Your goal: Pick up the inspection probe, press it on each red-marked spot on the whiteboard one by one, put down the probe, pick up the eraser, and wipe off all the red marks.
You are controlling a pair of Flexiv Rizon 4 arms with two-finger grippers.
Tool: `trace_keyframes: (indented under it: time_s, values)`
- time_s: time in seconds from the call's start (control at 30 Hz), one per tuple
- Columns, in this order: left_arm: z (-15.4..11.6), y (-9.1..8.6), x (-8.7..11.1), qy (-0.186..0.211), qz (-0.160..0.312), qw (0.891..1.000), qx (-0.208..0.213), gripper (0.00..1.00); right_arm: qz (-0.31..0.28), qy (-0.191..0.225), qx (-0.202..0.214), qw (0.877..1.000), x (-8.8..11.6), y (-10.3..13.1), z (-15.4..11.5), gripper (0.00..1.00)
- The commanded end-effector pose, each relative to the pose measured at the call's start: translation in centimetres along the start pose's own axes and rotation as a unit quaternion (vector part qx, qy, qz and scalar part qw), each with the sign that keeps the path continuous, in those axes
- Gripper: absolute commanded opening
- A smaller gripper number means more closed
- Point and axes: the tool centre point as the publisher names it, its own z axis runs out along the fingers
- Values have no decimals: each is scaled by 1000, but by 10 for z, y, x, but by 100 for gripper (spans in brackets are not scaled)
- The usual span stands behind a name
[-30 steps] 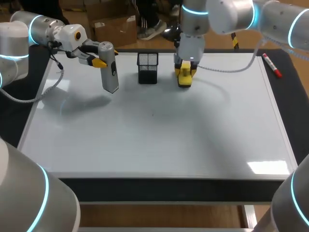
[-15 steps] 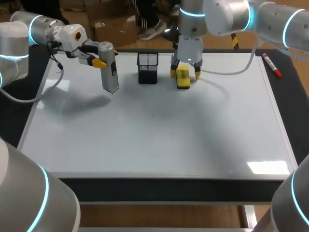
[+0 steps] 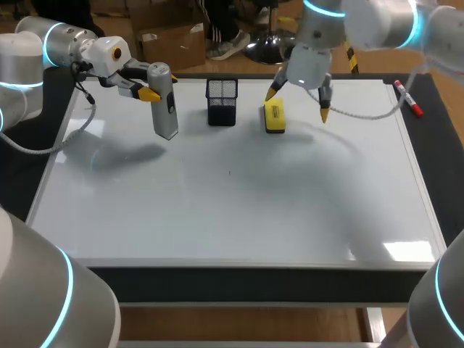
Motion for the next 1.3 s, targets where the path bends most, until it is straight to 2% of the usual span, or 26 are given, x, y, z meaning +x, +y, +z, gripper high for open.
trace_keyframes:
  time_s: [0.03,0.23,0.27,0.37,0.6,0.7,1.3]
  values:
    - [-1,-1,-1,2,-1,1000,0,0,124,-86,27,988,38,14,-28,100]
    - [-1,-1,-1,2,-1,1000,0,0,210,-129,5,969,48,20,-55,100]
    - [-1,-1,-1,2,-1,1000,0,0,231,-124,-1,965,49,20,-60,100]
    - [-1,-1,-1,2,-1,1000,0,0,268,-145,-17,952,56,22,-77,100]
    - [-1,-1,-1,2,-1,1000,0,0,301,-186,-19,935,66,30,-109,100]
    - [-1,-1,-1,2,-1,1000,0,0,296,-205,-10,933,66,32,-117,100]
    - [-1,-1,-1,2,-1,1000,0,0,296,-205,-10,933,66,32,-117,100]
